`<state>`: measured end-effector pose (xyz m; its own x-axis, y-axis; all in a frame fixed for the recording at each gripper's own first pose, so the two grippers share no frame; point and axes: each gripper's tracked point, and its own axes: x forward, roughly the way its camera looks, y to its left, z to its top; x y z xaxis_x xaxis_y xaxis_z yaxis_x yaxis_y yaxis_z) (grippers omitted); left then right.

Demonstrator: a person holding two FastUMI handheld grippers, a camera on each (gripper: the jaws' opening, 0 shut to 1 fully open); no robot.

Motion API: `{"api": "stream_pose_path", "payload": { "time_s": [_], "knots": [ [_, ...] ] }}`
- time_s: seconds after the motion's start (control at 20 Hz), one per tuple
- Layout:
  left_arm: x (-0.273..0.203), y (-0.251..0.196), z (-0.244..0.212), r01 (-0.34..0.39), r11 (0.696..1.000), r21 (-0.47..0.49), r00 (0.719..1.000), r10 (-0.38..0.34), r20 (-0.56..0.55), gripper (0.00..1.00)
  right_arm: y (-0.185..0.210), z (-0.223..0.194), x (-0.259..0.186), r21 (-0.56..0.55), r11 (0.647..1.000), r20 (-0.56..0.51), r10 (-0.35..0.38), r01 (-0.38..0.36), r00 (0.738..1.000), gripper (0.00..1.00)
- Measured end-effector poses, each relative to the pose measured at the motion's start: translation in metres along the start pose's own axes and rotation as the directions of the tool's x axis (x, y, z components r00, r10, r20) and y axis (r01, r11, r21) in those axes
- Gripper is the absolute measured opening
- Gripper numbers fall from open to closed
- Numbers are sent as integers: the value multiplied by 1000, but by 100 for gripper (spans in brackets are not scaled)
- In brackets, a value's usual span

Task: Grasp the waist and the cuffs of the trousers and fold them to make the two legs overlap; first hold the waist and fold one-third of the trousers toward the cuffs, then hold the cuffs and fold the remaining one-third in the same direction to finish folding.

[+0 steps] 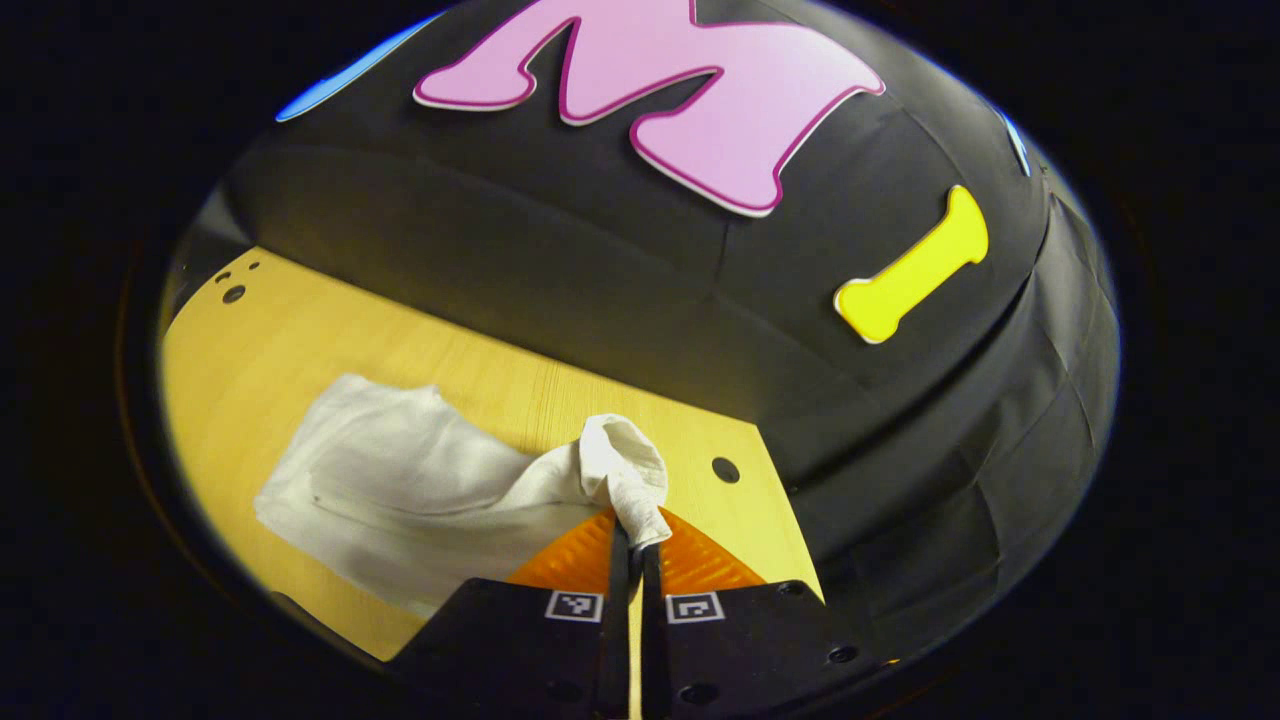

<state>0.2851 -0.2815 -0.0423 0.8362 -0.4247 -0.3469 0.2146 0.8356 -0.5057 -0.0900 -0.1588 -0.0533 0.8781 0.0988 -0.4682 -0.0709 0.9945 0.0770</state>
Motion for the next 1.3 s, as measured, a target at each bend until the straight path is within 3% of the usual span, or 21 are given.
{"api": "stream_pose_path", "payload": {
  "time_s": [0.05, 0.1, 0.2, 0.25, 0.35, 0.4, 0.45, 0.65, 0.75, 0.8, 0.85, 0.95, 1.1, 1.3],
  "knots": [
    [2, -1, -2, -1, 1000, 12, 1000, 1, -3, 5, -1, 0, 0, -1, 1000, 2, 3, -3, 1000, 99],
    [1, -1, -6, 1, 1000, 27, 1000, -1, -2, 18, 0, 0, 1, -1, 1000, 3, 8, -8, 1000, 99],
    [-5, -5, -9, -12, 997, 75, 1000, 12, 6, 56, 1, 1, 2, 5, 1000, 14, 20, -20, 1000, 99],
    [-13, -2, -9, -34, 994, 104, 999, 33, 12, 52, 4, 1, 2, 14, 999, 20, 30, -30, 999, 99],
    [-26, 11, -4, -57, 987, 151, 998, 53, 32, 72, 13, 3, 4, 33, 998, 29, 54, -55, 998, 99],
    [-40, 17, 0, -72, 982, 173, 997, 64, 51, 90, 18, 6, 5, 35, 997, 39, 63, -64, 997, 99],
    [-54, 24, 4, -94, 977, 190, 994, 82, 70, 96, 22, 9, 5, 32, 997, 46, 66, -68, 997, 99],
    [-131, 66, 26, -227, 943, 242, 962, 177, 210, 96, 41, 23, 3, 1, 997, 76, 77, -77, 994, 99],
    [-170, 86, 30, -270, 935, 228, 942, 208, 262, 96, 52, 30, -1, -7, 997, 93, 79, -79, 993, 99],
    [-192, 97, 31, -291, 931, 220, 933, 225, 281, 92, 59, 32, -3, -8, 997, 100, 78, -78, 992, 99],
    [-213, 107, 30, -307, 928, 214, 926, 238, 294, 96, 67, 34, -5, -7, 997, 105, 79, -79, 991, 99],
    [-256, 125, 27, -336, 921, 197, 909, 262, 325, 96, 85, 36, -16, -1, 996, 116, 88, -89, 989, 99],
    [-317, 151, 11, -355, 922, 152, 887, 282, 365, 96, 114, 36, -36, -1, 996, 154, 88, -89, 984, 99],
    [-374, 179, -26, -420, 900, 117, 841, 337, 422, 96, 148, 25, -64, 0, 996, 212, 85, -87, 974, 99]
  ]
}}
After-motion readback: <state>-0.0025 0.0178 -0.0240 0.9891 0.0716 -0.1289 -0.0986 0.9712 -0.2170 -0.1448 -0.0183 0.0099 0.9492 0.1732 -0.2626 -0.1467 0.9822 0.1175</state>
